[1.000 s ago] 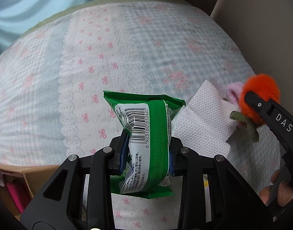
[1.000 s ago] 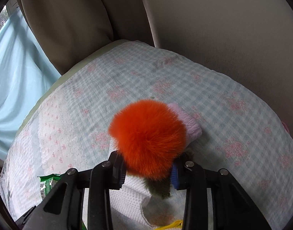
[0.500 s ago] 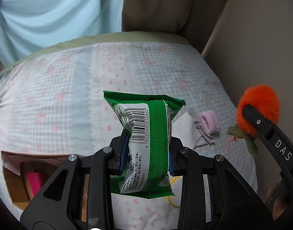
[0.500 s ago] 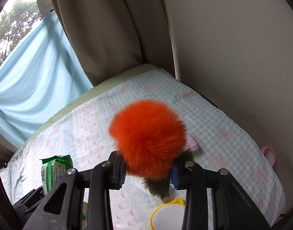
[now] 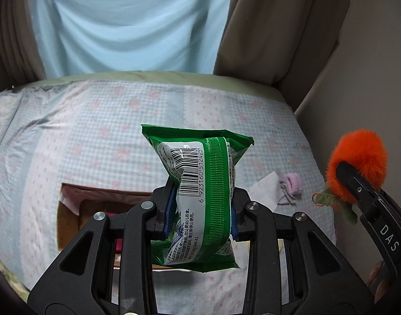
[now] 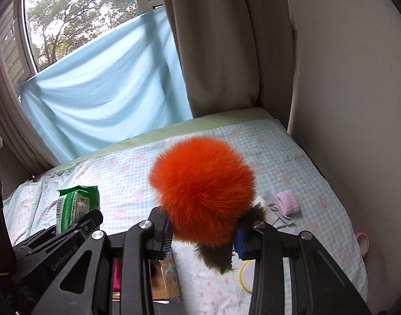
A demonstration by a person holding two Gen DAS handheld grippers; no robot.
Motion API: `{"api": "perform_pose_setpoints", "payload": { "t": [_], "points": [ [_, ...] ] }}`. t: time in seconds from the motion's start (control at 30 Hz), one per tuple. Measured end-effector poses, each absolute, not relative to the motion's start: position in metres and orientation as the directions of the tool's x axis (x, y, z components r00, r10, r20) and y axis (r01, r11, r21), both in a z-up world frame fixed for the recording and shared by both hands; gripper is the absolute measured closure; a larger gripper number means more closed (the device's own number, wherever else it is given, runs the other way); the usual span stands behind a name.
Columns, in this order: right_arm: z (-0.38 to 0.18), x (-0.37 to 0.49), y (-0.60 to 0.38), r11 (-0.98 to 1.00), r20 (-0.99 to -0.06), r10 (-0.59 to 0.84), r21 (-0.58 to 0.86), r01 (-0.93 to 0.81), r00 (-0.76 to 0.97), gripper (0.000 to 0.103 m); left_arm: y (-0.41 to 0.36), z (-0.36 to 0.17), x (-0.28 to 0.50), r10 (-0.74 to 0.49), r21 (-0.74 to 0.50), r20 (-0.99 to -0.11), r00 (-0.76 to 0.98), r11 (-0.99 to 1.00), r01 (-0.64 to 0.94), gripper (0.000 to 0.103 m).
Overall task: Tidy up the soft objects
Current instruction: 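Carry the wipe pack and pompom over the cardboard box with both tools, then open both tools to drop the wipe pack and pompom into the box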
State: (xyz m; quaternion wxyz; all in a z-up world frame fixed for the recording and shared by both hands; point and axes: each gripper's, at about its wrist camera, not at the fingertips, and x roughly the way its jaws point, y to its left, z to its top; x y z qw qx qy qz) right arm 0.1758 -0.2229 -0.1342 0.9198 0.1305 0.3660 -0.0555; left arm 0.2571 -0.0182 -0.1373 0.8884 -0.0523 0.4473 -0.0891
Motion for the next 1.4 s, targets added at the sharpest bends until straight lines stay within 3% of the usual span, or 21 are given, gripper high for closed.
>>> {"api": "perform_pose_setpoints", "payload": {
  "t": [0.3,0.63,1.03,1.4],
  "points": [
    [-0.133,0.168,-0.113,0.984,-0.727,0.117,0.176,0.019,0.677,0.069,0.095,-0.131,0.237,-0.140,-0.151,-0.804,0.578,0.988,0.030,0.075],
    [-0.192,0.184,-0.030,0.980,-0.797,0.179,0.198,-0.031,0.577,0.069,0.181,-0.197,0.249,-0.117,-0.108,-0.886,0.448,0.993,0.046,0.075],
    [-0.286,0.214,0.004,0.987,-0.912,0.157,0.155,-0.038,0.378,0.069,0.206,-0.313,0.282,-0.150,-0.140,-0.964,0.221,0.988,0.059,0.075],
    [-0.352,0.257,0.016,0.978,-0.942,0.208,0.191,-0.088,0.262,0.069,0.191,-0.387,0.308,-0.137,-0.128,-0.986,0.096,0.987,0.093,0.075]
  ]
}}
